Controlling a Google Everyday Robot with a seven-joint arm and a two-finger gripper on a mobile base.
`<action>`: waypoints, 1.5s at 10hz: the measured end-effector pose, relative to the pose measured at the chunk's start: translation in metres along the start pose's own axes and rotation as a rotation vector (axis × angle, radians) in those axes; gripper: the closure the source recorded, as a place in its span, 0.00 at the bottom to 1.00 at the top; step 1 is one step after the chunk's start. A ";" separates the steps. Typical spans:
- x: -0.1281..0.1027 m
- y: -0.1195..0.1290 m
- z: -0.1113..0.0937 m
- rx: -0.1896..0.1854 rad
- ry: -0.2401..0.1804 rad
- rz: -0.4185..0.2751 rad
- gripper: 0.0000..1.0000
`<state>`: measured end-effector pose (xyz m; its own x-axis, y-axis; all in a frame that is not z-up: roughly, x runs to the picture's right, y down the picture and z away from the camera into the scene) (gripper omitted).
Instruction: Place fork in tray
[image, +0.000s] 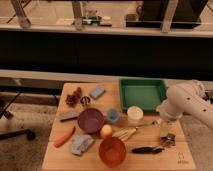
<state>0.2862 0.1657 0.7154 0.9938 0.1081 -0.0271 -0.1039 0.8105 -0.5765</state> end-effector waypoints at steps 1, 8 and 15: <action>-0.001 0.002 0.003 -0.003 -0.004 0.005 0.20; -0.003 0.005 0.027 -0.037 -0.078 0.054 0.20; -0.012 0.004 0.058 -0.017 -0.076 0.111 0.20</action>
<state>0.2711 0.2012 0.7604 0.9702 0.2403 -0.0296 -0.2115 0.7816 -0.5869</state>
